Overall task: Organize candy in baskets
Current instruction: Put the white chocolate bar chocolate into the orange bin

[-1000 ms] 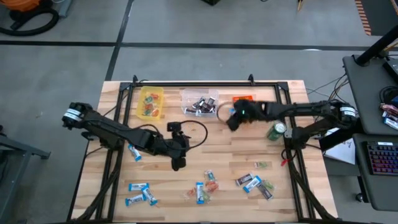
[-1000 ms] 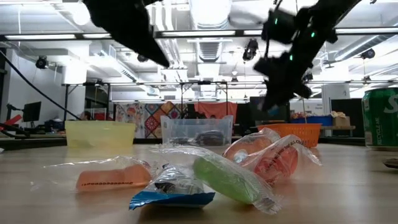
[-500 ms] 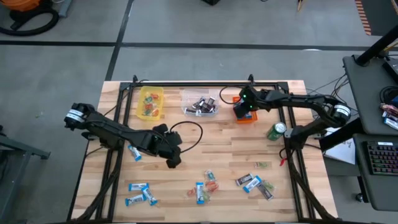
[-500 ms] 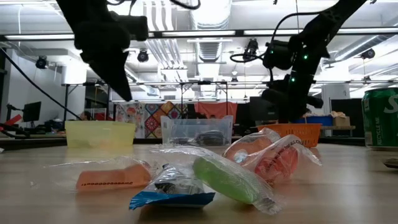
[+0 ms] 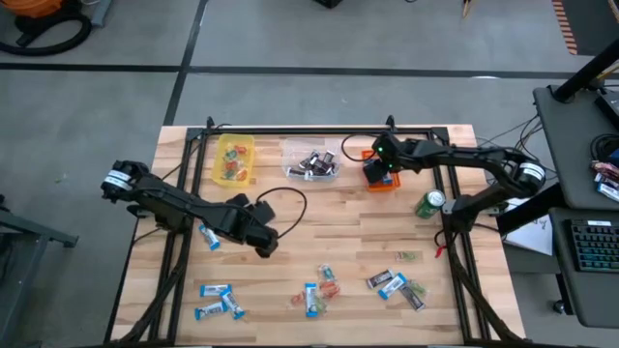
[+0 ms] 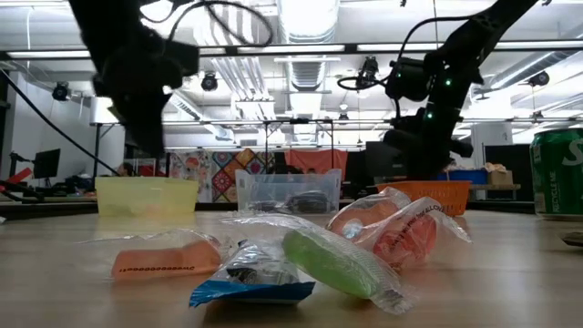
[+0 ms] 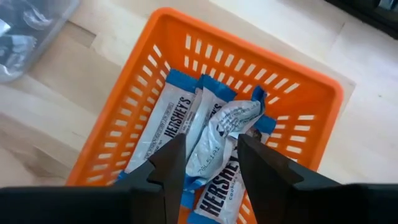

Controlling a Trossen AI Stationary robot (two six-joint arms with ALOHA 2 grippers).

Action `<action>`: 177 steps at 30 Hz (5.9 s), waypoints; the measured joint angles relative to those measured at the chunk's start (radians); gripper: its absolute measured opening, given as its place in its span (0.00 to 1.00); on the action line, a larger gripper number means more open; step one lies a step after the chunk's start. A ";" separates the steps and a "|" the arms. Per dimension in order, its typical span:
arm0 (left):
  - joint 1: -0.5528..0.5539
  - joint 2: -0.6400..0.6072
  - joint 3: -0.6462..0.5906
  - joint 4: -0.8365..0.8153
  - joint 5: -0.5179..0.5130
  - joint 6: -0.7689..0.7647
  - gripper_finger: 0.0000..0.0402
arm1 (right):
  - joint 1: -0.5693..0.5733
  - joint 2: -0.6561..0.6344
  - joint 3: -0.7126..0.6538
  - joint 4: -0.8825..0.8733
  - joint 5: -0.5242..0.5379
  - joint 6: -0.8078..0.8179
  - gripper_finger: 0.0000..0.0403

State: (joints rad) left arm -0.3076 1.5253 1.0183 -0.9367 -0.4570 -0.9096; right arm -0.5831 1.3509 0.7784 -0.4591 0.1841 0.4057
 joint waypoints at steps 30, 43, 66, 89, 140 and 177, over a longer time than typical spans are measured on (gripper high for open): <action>-0.071 0.023 -0.324 -0.202 0.367 -0.871 0.39 | 0.117 -0.099 0.000 -0.001 -0.004 0.002 0.36; -0.128 0.079 -0.288 -0.123 0.376 -0.841 0.27 | 0.127 -0.099 0.000 -0.002 -0.008 0.002 0.36; -0.273 0.078 -0.051 0.017 -0.125 -0.190 0.28 | 0.127 -0.099 0.000 -0.003 -0.028 0.001 0.36; -0.630 0.172 -0.327 0.175 -0.523 -0.700 0.37 | 0.189 -0.099 0.000 0.032 -0.053 0.006 0.36; -0.628 0.142 -0.306 0.355 -0.753 -0.648 0.00 | 0.565 -0.006 -0.001 0.524 -0.298 -0.145 0.36; -0.292 -0.425 -0.850 1.447 -0.025 0.424 0.03 | 0.559 -0.004 -0.001 0.569 -0.253 -0.181 0.36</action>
State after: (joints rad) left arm -0.5999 1.0999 0.1684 0.5101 -0.4817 -0.4857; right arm -0.0242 1.3468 0.7776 0.1097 -0.0689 0.2249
